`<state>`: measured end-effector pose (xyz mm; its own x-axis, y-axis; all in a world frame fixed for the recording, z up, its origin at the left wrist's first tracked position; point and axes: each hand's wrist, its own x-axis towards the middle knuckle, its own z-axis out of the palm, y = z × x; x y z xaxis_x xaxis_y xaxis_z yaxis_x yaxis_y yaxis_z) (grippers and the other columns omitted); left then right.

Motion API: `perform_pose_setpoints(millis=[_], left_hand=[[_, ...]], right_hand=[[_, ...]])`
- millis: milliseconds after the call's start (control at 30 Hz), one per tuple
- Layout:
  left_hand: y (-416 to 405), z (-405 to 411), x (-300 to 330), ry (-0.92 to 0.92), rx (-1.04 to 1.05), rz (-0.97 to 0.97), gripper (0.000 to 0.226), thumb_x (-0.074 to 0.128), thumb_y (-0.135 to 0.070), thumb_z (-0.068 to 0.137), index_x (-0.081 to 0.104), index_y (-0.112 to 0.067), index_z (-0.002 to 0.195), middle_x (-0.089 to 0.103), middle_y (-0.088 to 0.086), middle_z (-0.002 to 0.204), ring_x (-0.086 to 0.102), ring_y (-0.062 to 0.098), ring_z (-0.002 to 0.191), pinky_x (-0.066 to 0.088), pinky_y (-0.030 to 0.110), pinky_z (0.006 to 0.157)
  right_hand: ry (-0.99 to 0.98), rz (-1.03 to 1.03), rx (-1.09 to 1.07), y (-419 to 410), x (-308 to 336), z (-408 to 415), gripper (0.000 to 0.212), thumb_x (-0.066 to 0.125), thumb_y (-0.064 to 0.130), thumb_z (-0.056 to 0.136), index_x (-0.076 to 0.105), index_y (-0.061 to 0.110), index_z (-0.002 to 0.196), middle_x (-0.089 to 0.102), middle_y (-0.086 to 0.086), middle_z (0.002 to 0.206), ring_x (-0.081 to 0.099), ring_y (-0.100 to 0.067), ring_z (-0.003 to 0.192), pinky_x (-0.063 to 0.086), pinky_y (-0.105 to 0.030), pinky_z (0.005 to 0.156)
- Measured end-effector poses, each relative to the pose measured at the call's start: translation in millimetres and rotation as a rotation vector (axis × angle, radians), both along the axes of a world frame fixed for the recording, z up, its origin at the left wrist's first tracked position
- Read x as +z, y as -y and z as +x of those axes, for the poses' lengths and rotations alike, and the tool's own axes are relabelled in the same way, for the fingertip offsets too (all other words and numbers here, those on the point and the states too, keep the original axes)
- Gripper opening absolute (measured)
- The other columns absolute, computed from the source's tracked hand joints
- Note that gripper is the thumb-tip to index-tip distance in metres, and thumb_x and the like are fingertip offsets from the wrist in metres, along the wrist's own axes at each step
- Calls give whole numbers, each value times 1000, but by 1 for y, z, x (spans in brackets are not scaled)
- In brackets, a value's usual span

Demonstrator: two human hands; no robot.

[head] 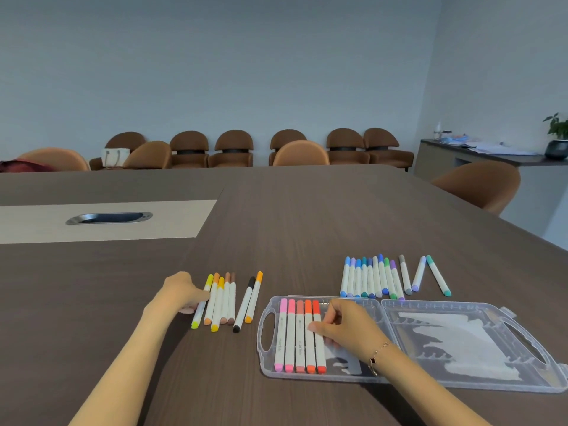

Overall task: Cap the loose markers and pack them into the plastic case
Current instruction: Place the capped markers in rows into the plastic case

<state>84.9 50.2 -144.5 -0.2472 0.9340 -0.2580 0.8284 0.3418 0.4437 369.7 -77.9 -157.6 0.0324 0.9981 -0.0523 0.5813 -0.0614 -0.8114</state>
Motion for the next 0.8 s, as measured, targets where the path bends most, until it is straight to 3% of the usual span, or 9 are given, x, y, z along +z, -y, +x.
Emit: perform_pose_setpoints(millis=[100, 200, 267, 367, 600, 700, 800], left_hand=[[3, 2, 9, 68, 0, 6, 21, 65, -26, 84, 63, -7, 90, 66, 7, 79, 65, 14, 62, 52, 20, 61], [17, 12, 34, 335, -72, 51, 15, 67, -21, 85, 70, -7, 88, 71, 8, 87, 68, 13, 72, 55, 21, 65], [40, 33, 54, 457, -233, 91, 13, 67, -24, 85, 74, -13, 86, 71, -1, 80, 67, 6, 70, 54, 18, 66], [72, 79, 66, 533, -457, 81, 13, 68, -26, 84, 77, -17, 85, 70, -10, 66, 67, 2, 63, 55, 18, 70], [85, 125, 47, 493, -597, 64, 13, 69, -32, 84, 74, -21, 84, 74, -2, 80, 71, 7, 76, 58, 21, 75], [72, 103, 48, 371, -514, 119, 17, 68, -42, 82, 71, -25, 81, 73, -5, 81, 70, 7, 77, 57, 23, 75], [49, 63, 47, 187, -302, 204, 21, 65, -38, 84, 68, -21, 73, 69, -4, 77, 66, 10, 76, 49, 22, 67]], right_hand=[[46, -10, 22, -1, 2, 1, 25, 68, 24, 83, 49, 16, 70, 65, 10, 72, 65, 1, 66, 48, -9, 53], [60, 70, -30, -6, 7, 2, 22, 68, 29, 83, 53, 15, 74, 59, 7, 69, 55, -1, 63, 44, -10, 54], [-31, 145, -102, -10, 17, 0, 22, 63, 33, 87, 58, 13, 79, 59, 3, 66, 53, -4, 59, 43, -11, 54], [-268, 96, -55, -12, 33, -7, 31, 56, 37, 91, 66, 8, 86, 63, -2, 66, 55, -5, 54, 49, -16, 58], [-402, 12, -91, -11, 30, -12, 32, 55, 35, 91, 70, 6, 88, 65, -3, 63, 58, -5, 52, 49, -16, 59], [-401, -20, -137, -12, 29, -1, 28, 56, 31, 91, 70, 6, 89, 65, -5, 65, 57, -6, 50, 51, -14, 56], [-223, -98, -118, -11, 30, 14, 30, 58, 31, 91, 70, 3, 87, 63, -2, 61, 55, -6, 49, 49, -13, 55]])
